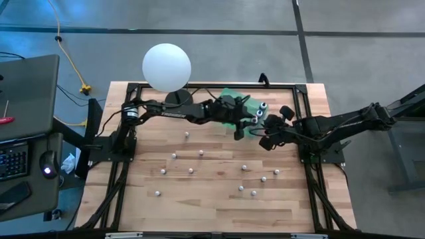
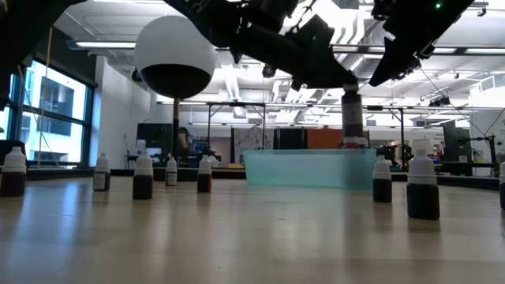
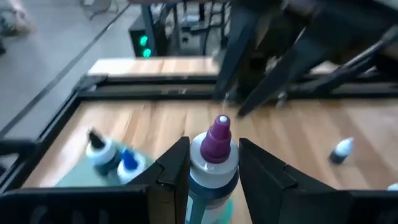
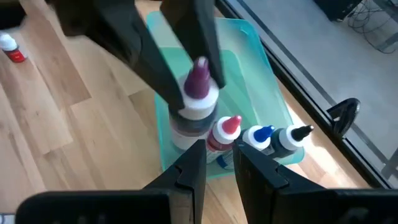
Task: Pick & Place food coloring
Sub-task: Put the large purple food coloring bottle into the green bin
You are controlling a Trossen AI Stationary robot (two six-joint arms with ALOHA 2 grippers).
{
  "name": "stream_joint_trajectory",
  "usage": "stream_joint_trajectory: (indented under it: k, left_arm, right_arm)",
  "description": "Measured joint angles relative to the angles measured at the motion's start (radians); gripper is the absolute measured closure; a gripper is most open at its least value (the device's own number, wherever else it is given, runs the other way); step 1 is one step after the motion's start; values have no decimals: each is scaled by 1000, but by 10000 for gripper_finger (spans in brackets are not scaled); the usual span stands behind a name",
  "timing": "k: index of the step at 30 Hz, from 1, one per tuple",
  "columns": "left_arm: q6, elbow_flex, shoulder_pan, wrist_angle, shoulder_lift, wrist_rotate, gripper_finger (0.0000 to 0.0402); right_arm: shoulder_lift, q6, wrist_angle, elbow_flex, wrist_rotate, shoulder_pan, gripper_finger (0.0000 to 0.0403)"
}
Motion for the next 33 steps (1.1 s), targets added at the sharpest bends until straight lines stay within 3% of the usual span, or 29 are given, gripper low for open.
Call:
stream_joint_trajectory:
  k: [4,10,23,33]
  left_arm:
    - [-1,-4,-3,-46,17,-15,293]
    - [-5,-1,-4,9,81,-86,293]
    - [-27,-2,-4,22,135,-29,290]
    - [-8,-2,-4,11,129,-24,200]
  right_arm:
    - [0,0,0,0,1,0,329]
    - [0,3,-3,0,-19,0,329]
    - [1,30,0,0,-52,0,329]
    - [1,72,1,0,-56,0,329]
